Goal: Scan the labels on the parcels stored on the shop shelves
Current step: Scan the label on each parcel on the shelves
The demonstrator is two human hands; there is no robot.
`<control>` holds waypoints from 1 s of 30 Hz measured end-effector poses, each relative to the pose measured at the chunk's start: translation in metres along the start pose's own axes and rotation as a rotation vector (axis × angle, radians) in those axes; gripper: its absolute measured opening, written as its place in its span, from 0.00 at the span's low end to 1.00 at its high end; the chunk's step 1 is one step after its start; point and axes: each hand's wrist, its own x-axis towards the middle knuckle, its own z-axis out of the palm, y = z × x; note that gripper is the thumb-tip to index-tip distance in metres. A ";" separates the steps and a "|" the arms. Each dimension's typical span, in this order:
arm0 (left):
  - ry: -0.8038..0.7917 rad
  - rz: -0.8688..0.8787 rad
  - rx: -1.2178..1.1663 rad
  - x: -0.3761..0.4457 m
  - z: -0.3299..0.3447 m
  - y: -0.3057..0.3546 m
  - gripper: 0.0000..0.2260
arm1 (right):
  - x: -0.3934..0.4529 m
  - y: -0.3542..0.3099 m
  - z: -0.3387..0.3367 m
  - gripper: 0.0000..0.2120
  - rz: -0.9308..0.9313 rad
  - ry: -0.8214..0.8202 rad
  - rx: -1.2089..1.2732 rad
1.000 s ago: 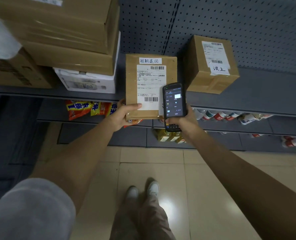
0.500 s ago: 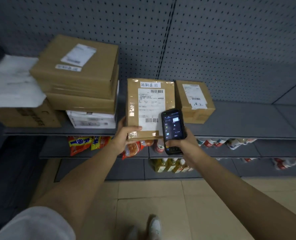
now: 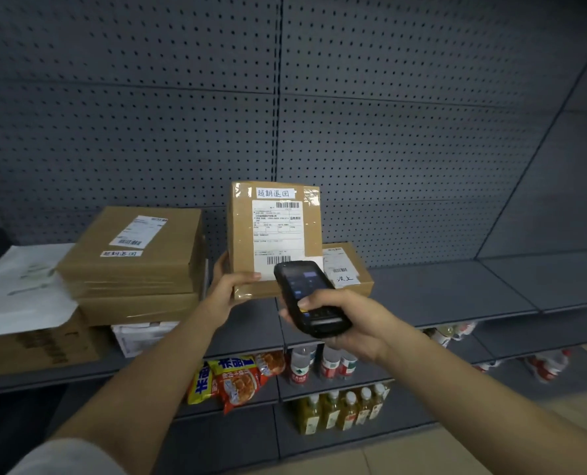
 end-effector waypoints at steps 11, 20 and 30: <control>0.032 0.054 -0.008 -0.014 0.034 0.012 0.47 | -0.026 -0.012 0.005 0.07 -0.043 -0.038 -0.011; 0.030 0.052 -0.020 -0.019 0.040 0.002 0.52 | -0.028 -0.002 0.006 0.16 -0.047 -0.005 0.048; 0.038 0.058 -0.019 -0.021 0.028 0.004 0.46 | -0.029 0.006 0.011 0.16 -0.059 -0.007 0.068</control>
